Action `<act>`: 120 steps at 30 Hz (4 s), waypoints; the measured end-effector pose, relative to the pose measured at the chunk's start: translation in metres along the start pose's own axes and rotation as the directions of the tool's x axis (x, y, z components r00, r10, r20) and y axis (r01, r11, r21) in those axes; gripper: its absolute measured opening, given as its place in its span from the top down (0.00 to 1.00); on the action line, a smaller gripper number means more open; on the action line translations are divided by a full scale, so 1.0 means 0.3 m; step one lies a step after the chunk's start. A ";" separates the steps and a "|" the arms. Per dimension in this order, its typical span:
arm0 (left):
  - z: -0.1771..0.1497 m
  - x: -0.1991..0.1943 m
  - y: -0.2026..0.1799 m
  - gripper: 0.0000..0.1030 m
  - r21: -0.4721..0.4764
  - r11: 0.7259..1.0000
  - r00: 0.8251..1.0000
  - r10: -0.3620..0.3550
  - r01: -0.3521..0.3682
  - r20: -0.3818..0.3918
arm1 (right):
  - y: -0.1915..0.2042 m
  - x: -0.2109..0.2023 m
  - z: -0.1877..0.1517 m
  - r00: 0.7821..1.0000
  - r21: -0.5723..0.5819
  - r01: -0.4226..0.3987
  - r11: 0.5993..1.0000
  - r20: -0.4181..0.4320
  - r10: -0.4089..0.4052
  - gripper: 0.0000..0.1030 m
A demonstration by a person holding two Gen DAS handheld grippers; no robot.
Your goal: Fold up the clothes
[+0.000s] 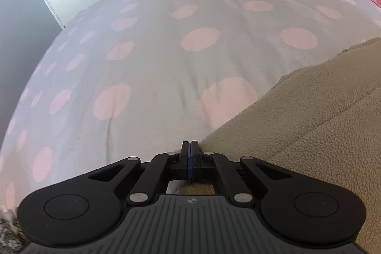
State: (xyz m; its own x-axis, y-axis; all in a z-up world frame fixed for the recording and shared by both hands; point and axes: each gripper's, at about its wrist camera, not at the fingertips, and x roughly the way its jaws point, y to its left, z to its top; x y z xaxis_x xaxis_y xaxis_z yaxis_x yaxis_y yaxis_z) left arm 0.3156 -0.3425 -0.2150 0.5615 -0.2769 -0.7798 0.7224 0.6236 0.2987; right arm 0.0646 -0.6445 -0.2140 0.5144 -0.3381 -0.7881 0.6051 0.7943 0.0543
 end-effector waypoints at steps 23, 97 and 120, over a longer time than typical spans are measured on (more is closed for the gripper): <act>-0.440 -0.585 0.094 0.44 -0.107 0.961 0.967 -0.253 0.255 0.032 | -0.229 -0.627 -0.403 0.989 0.091 -0.148 0.985 0.015 0.148 0.34; -0.702 -0.774 0.107 0.46 -0.071 0.869 0.839 -0.491 0.489 -0.234 | -0.421 -0.949 -0.804 0.974 0.248 -0.117 0.962 -0.159 0.160 0.48; -0.499 -0.431 0.174 0.38 -0.352 0.806 0.845 -0.530 0.477 -0.067 | -0.388 -0.572 -0.478 0.961 0.189 -0.230 0.955 -0.114 0.254 0.20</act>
State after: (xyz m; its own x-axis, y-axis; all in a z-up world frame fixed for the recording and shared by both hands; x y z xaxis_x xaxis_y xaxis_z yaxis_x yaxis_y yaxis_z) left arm 0.2204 -0.1646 -0.1808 0.0649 -0.5156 -0.8544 0.7078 0.6273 -0.3248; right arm -0.1812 -0.6066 -0.1729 0.5781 -0.0656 -0.8133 0.5744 0.7407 0.3486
